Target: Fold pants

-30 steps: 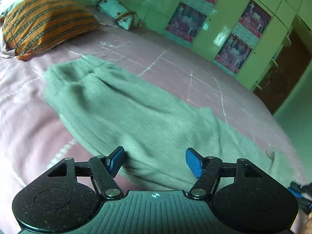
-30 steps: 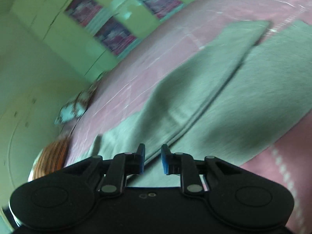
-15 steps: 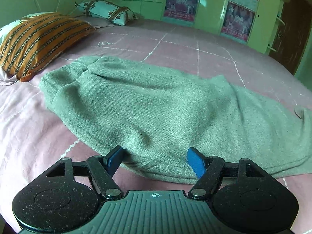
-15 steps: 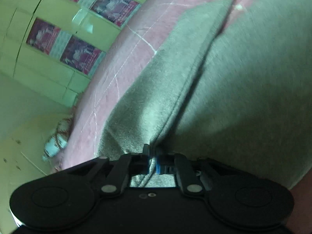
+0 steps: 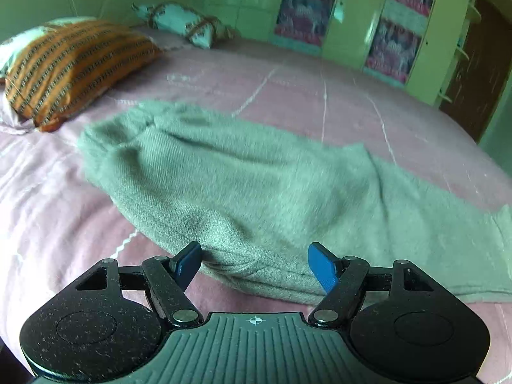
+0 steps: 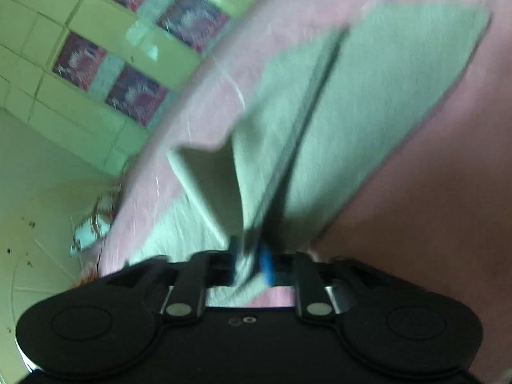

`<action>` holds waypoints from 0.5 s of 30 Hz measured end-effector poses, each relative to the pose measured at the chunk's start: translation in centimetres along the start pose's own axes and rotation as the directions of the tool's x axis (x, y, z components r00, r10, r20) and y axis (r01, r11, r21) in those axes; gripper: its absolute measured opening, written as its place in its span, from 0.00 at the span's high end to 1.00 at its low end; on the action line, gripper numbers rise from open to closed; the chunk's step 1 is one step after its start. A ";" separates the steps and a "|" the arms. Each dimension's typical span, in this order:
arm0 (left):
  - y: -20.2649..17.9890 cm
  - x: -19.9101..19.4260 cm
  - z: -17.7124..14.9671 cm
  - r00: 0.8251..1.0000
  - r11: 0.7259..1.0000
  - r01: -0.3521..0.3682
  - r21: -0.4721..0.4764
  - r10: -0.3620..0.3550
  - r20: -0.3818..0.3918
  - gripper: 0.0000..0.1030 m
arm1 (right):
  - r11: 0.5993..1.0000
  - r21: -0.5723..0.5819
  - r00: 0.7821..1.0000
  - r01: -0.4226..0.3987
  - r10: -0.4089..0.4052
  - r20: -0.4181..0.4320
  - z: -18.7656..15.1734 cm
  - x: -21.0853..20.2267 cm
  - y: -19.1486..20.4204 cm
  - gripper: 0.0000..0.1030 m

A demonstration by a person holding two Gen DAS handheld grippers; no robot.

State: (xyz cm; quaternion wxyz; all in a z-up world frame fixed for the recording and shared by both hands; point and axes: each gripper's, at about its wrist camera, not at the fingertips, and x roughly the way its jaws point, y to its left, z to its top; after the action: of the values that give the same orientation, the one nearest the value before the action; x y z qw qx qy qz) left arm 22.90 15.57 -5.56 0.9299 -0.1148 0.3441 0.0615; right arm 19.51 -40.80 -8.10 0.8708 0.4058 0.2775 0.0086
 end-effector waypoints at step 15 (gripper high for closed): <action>-3.0 2.4 -1.6 0.997 0.991 -0.066 0.119 0.069 -0.019 0.09 | 0.996 0.032 0.995 0.081 -0.083 0.064 7.1 2.9 -2.2 1.00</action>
State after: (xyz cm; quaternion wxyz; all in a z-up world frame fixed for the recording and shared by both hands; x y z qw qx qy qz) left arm 24.31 12.35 -7.83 0.9283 -0.0483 0.3617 0.0712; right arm 24.93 -46.56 -7.40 0.8729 0.4069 0.2656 -0.0446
